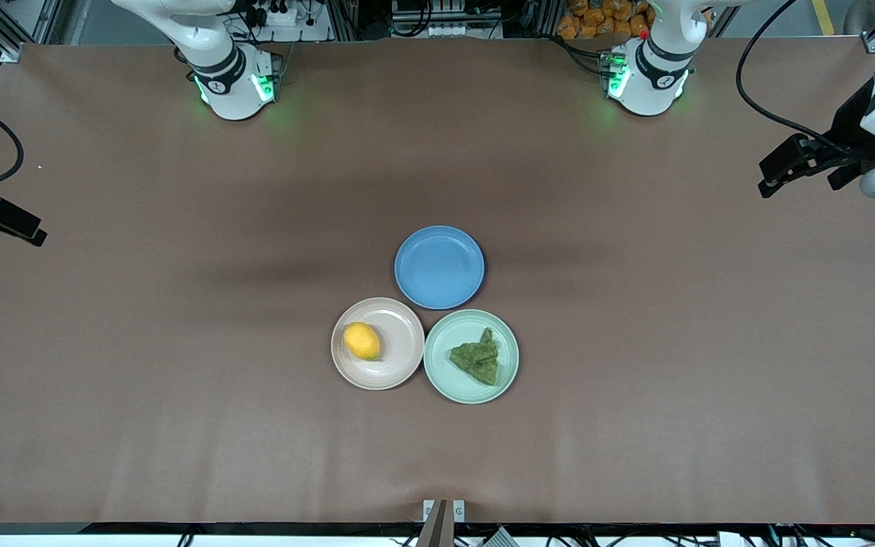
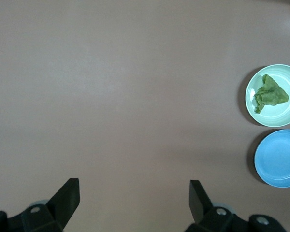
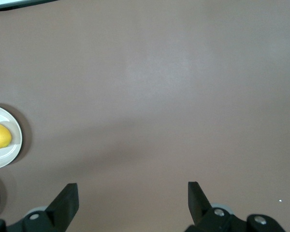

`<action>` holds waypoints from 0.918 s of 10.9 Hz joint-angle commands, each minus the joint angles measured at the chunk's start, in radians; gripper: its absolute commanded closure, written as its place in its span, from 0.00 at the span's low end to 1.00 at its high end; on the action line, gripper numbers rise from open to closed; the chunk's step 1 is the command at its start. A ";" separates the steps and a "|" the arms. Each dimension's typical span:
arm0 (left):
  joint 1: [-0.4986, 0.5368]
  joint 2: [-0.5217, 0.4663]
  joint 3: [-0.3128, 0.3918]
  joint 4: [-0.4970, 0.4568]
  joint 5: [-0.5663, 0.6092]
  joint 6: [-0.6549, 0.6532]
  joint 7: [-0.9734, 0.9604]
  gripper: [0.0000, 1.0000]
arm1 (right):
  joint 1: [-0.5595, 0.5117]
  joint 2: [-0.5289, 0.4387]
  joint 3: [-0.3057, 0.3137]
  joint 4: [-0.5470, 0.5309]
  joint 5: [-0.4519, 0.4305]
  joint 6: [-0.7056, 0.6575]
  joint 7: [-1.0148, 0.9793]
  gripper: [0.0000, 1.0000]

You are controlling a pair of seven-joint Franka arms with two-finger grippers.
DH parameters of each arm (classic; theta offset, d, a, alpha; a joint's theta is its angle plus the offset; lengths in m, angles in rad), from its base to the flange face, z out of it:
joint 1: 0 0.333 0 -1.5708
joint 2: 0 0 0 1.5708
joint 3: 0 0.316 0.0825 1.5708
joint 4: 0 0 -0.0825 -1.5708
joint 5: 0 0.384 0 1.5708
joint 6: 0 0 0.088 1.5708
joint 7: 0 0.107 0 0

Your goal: Place lemon and lettuce in plates

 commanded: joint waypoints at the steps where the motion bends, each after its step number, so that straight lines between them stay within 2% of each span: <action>1: 0.009 0.006 -0.001 0.020 -0.007 -0.021 0.083 0.00 | -0.009 -0.020 0.014 0.013 0.004 0.000 0.005 0.00; 10: 0.009 0.009 0.000 0.020 -0.007 -0.021 0.086 0.00 | 0.011 -0.026 0.021 0.053 0.007 -0.073 0.020 0.00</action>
